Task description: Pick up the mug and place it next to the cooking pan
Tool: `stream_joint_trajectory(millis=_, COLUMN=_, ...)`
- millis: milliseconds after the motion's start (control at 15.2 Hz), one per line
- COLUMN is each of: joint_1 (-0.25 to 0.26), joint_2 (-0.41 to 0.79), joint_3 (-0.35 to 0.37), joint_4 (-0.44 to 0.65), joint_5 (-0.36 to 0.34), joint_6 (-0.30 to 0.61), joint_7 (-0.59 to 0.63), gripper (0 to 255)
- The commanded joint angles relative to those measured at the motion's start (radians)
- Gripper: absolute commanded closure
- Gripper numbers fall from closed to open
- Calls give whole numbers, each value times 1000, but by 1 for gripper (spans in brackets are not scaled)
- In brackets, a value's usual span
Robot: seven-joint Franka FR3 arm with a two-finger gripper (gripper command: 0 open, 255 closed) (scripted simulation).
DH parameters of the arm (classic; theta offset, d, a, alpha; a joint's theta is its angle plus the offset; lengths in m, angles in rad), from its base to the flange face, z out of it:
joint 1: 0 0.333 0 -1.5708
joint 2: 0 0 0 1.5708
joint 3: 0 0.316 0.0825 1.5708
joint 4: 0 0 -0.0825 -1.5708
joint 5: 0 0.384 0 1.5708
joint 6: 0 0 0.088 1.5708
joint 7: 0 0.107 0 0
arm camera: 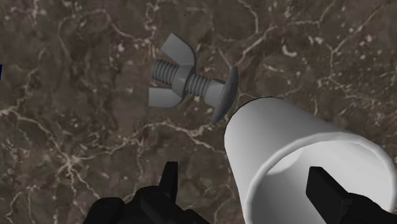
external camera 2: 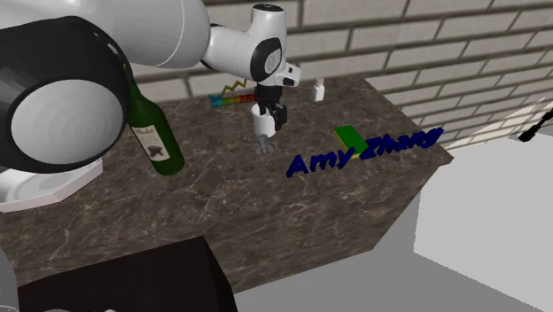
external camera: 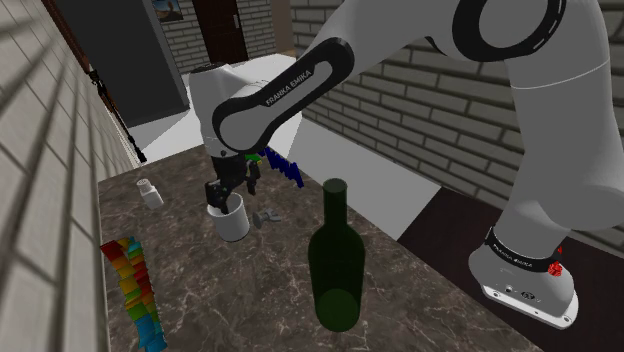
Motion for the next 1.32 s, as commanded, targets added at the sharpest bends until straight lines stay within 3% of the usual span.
stream_joint_trajectory(millis=0, joint_1=0, joint_2=0, joint_3=0, joint_4=0, joint_5=0, joint_6=0, joint_7=0, gripper=0)
stream_joint_trajectory(millis=66, joint_1=0, joint_2=0, joint_3=0, joint_4=0, joint_5=0, joint_6=0, joint_7=0, gripper=255)
stream_joint_trajectory(millis=660, joint_1=0, joint_2=0, joint_3=0, joint_4=0, joint_5=0, joint_6=0, joint_7=0, gripper=255)
stream_joint_trajectory(millis=1254, joint_1=-4, joint_2=-45, joint_3=10, joint_4=57, joint_5=18, joint_6=-100, joint_7=-8, gripper=255)
